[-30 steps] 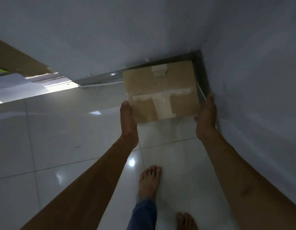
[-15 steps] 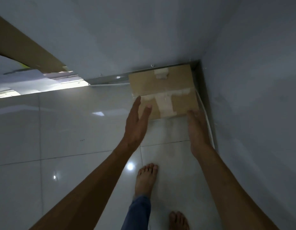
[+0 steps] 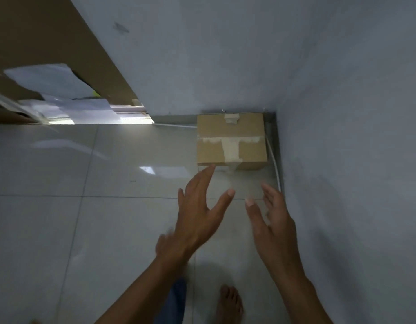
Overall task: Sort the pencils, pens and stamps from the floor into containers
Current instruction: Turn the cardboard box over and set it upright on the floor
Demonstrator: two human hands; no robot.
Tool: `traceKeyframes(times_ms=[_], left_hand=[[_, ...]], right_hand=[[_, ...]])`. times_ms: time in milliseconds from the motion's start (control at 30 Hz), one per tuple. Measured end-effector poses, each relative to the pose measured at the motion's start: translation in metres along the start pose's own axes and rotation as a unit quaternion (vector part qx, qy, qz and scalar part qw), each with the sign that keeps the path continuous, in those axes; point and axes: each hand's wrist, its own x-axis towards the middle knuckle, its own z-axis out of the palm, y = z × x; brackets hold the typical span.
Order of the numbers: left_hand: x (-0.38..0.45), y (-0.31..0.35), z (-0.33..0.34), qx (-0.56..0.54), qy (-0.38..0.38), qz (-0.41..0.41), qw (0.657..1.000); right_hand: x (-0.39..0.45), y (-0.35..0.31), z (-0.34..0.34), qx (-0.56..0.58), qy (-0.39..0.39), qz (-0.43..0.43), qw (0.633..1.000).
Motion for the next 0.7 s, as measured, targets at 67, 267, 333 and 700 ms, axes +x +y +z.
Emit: traceKeyframes(times_ms=[67, 267, 333, 700], left_hand=[[-0.027, 0.015, -0.012, 0.031, 0.014, 0.021, 0.999], [-0.083, 0.024, -0.040, 0.033, 0.064, 0.037, 0.997], [-0.107, 0.015, -0.048, 0.022, 0.061, 0.027, 0.998], [-0.272, -0.105, -0.173, -0.031, 0.110, -0.024, 0.993]], right_hand=[[-0.027, -0.012, -0.016, -0.047, 0.015, -0.032, 0.998], [-0.076, -0.023, -0.027, -0.090, 0.051, -0.102, 0.989], [-0.095, -0.019, -0.020, -0.086, 0.071, -0.114, 0.987], [-0.257, -0.004, 0.110, -0.102, 0.062, -0.081, 0.990]])
